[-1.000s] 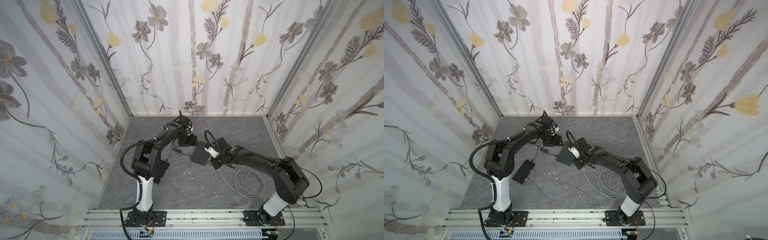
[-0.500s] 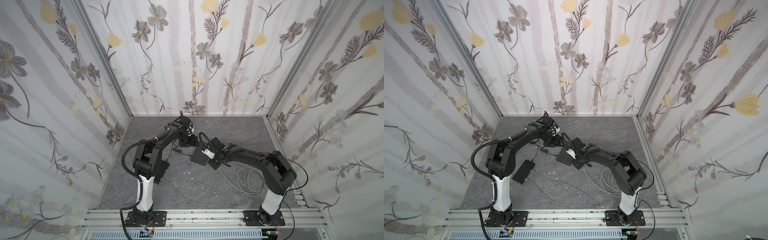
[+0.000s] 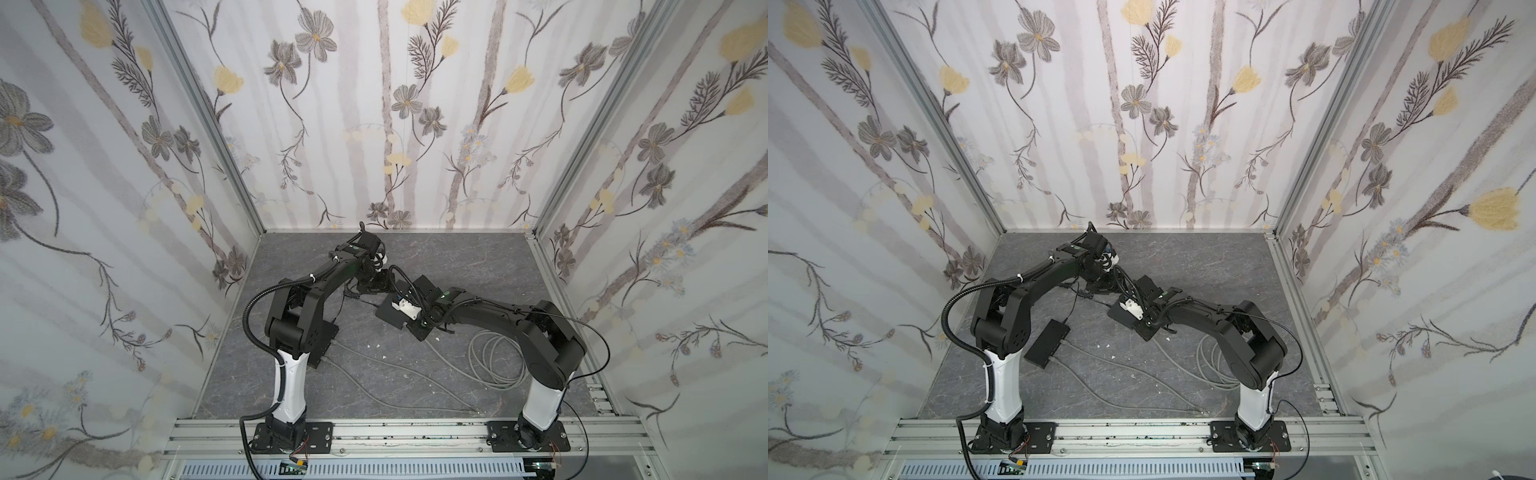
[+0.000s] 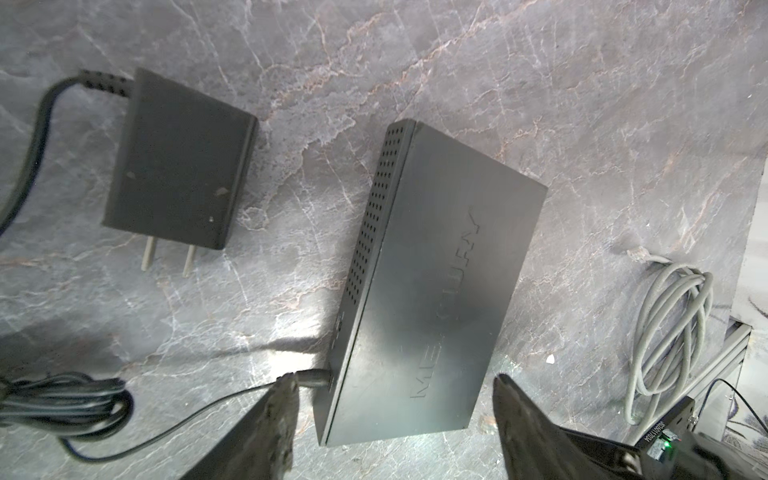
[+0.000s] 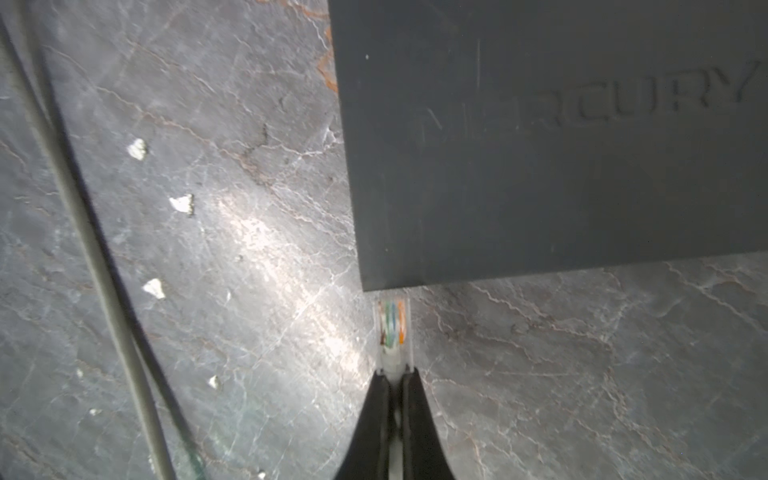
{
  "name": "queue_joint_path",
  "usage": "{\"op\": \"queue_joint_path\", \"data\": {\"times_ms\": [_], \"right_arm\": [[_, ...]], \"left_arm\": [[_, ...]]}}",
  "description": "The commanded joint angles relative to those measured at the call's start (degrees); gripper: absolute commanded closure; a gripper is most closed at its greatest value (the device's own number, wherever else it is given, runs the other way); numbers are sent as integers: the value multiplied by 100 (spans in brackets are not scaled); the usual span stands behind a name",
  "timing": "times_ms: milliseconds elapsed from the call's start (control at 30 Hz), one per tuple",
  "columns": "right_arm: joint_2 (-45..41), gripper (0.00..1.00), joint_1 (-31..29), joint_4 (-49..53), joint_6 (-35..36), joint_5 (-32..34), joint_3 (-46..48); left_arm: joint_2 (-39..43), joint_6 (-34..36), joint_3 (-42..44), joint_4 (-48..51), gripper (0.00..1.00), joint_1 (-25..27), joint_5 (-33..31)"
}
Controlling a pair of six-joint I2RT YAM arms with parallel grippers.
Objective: Insert the plug into the switch port
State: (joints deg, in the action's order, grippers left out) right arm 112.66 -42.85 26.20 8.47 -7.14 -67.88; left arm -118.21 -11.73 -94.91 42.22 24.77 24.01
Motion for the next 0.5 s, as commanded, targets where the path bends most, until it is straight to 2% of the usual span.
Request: {"op": "queue_joint_path", "data": {"times_ms": [0,133,333,400,467], "right_arm": [[-235,100,80,-378,56,-81,160],[-613,100,209,-568,27,-132,487],[-1780,100,257,-1246,71,-316,1199],[-2271,100,257,-1438,152,-373,1400],[-2781,100,251,-1676,246,-488,1653]], "left_arm": [[9,39,-56,80,24,1,-30],[71,55,-24,56,22,1,37],[423,-8,253,-431,23,-12,578],[673,-63,473,-844,26,-32,974],[1186,-171,977,-1675,26,-9,1369]]}}
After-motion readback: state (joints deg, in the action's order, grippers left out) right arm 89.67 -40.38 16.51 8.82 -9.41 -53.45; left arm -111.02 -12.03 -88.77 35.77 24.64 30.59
